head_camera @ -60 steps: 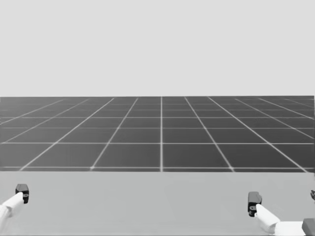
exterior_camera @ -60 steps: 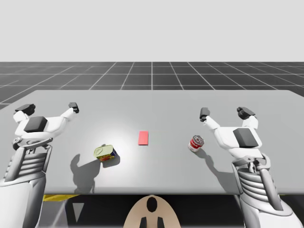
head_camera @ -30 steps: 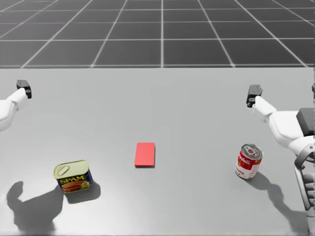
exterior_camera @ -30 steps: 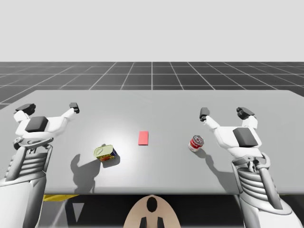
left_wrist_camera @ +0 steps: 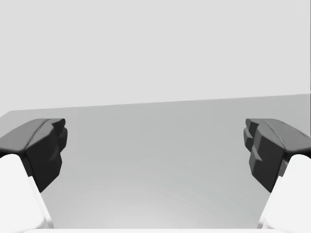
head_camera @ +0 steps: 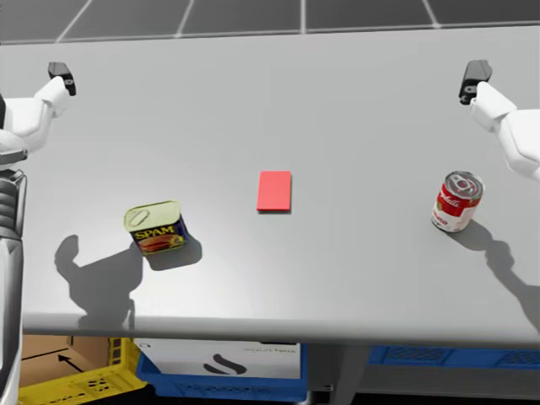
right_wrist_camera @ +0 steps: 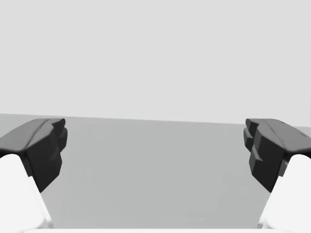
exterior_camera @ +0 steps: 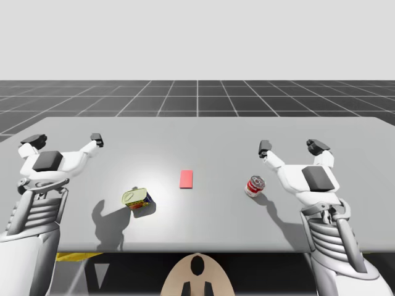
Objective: Look at the card. If it is red, pick the object on the left. If it is green, pick the object on the right.
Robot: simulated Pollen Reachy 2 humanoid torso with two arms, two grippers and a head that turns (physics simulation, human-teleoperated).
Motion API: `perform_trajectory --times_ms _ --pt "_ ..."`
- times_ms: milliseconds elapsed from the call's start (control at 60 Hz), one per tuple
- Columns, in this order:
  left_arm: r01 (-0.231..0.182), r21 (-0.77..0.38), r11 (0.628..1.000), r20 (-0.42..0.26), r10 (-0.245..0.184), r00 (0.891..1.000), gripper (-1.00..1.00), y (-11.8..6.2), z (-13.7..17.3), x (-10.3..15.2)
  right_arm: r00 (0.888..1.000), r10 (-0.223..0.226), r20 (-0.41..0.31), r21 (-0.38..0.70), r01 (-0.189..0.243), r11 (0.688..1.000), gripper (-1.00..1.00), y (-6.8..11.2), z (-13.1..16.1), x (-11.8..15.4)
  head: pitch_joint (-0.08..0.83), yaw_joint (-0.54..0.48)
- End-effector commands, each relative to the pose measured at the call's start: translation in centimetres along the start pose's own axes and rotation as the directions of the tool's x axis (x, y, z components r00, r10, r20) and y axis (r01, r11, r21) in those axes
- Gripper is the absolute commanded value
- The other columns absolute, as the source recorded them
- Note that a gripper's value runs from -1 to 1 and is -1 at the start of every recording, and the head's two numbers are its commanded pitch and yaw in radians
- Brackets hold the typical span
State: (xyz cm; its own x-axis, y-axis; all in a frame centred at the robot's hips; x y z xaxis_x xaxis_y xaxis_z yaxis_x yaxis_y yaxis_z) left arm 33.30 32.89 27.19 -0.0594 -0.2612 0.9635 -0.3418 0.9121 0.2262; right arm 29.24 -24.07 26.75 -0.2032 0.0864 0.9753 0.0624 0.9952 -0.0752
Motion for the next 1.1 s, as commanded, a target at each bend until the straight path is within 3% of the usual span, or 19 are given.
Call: perform_trajectory --times_ms 17,533,683,733,817,833,867,950,1100 --pt "-0.007 -0.002 1.000 0.001 0.007 1.000 -1.00 0.0 0.0 0.1 1.000 -0.005 -0.001 0.000 0.005 1.000 -1.00 0.2 0.1 0.0 0.700 0.09" --pt "-0.019 -0.013 1.000 -0.006 0.018 1.000 -1.00 -0.3 0.2 0.2 1.000 -0.011 -0.008 0.015 0.011 1.000 -1.00 0.5 0.1 -0.1 0.743 0.37" --pt "-0.077 -0.068 0.995 -0.037 0.074 0.997 -1.00 -0.4 0.7 0.7 1.000 -0.014 -0.010 0.014 0.014 1.000 -1.00 0.4 0.2 -0.1 0.737 0.39" --pt "-0.115 -0.100 0.988 -0.048 0.111 0.993 -1.00 -0.5 1.3 1.2 1.000 -0.012 -0.010 0.013 0.013 1.000 -1.00 0.4 0.2 -0.1 0.733 0.38" --pt "-0.200 -0.160 0.967 -0.077 0.190 0.979 -1.00 -0.4 2.4 2.1 1.000 -0.013 -0.016 0.009 0.013 1.000 -1.00 0.5 0.1 -0.3 0.724 0.38" --pt "-0.235 -0.193 0.953 -0.093 0.221 0.971 -1.00 -0.4 3.2 2.6 1.000 -0.012 -0.018 0.007 0.012 1.000 -1.00 0.5 0.1 -0.4 0.722 0.38" --pt "-0.246 -0.215 0.945 -0.099 0.230 0.968 -1.00 -0.3 3.7 2.8 1.000 -0.013 -0.020 0.007 0.013 1.000 -1.00 0.5 0.1 -0.4 0.723 0.38" --pt "-0.311 -0.277 0.909 -0.129 0.286 0.950 -1.00 0.0 6.0 3.2 1.000 -0.013 -0.024 0.007 0.013 1.000 -1.00 0.5 0.1 -0.5 0.727 0.38" --pt "-0.346 -0.319 0.882 -0.191 0.298 0.935 -1.00 0.9 9.7 2.4 1.000 -0.012 -0.027 0.009 0.012 1.000 -1.00 0.5 0.0 -0.6 0.730 0.38"
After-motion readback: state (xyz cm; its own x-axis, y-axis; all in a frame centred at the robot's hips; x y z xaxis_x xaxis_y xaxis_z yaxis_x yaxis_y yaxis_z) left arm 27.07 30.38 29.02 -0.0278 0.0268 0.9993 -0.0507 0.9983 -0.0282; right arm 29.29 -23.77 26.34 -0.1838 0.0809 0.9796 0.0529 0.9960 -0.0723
